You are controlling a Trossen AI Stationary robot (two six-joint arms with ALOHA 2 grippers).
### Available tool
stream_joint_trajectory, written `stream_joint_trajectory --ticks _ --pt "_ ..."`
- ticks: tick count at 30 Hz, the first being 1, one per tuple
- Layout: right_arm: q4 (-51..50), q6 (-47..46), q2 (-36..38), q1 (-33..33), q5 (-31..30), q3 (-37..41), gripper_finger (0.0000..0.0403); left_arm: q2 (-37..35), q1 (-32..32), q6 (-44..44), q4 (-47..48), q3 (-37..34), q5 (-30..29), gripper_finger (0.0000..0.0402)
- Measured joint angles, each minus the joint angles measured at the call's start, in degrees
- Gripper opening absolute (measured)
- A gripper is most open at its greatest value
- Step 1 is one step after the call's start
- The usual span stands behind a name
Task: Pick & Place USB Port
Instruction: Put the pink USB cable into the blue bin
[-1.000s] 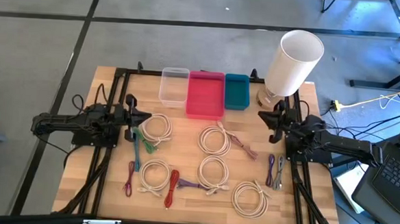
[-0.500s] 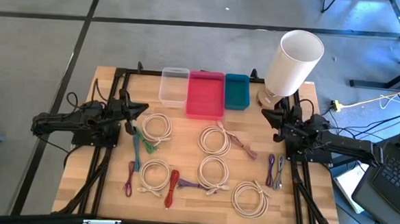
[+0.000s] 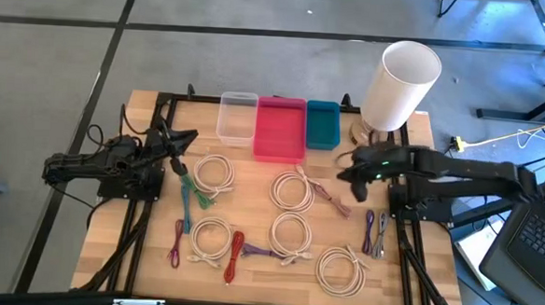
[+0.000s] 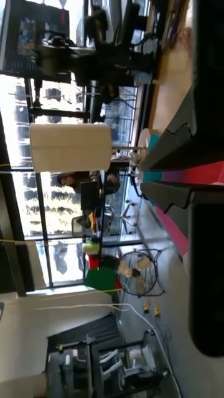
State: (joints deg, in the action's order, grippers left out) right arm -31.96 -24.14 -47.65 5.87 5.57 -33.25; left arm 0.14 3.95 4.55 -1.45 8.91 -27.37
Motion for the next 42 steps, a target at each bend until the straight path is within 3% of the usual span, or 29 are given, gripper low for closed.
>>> stream_joint_trajectory --ticks 5,19,23,26,32,35,42 --pt "-5.0 -4.2 -9.5 -3.6 -3.5 -0.1 0.0033 0.0 0.0 -0.8 0.0 0.0 0.0 0.0031" --pt "8.0 -13.1 -21.4 -11.5 -7.9 -0.2 0.0033 0.0 0.0 -0.8 7.0 0.0 0.4 0.0031" --pt "7.6 -13.2 -24.7 -11.5 -7.8 -4.8 0.0033 0.0 0.0 -0.9 7.4 0.0 0.5 0.0031" --pt "2.8 -11.8 -28.1 -12.4 -8.0 -12.2 0.0033 0.0 0.0 -2.1 7.4 0.0 1.1 0.0031" --pt "-20.0 -7.1 -39.1 -15.4 -17.8 -27.7 0.0033 0.0 0.0 -3.8 7.7 0.0 2.7 0.0031" --pt "-25.8 -7.1 -43.6 -15.2 -17.1 -30.4 0.0033 0.0 0.0 -3.8 7.7 0.0 2.9 0.0031" --pt "-25.8 -7.3 -47.4 -13.6 -8.7 -29.0 0.0041 0.0 0.0 -3.5 7.7 0.0 2.9 0.0031"
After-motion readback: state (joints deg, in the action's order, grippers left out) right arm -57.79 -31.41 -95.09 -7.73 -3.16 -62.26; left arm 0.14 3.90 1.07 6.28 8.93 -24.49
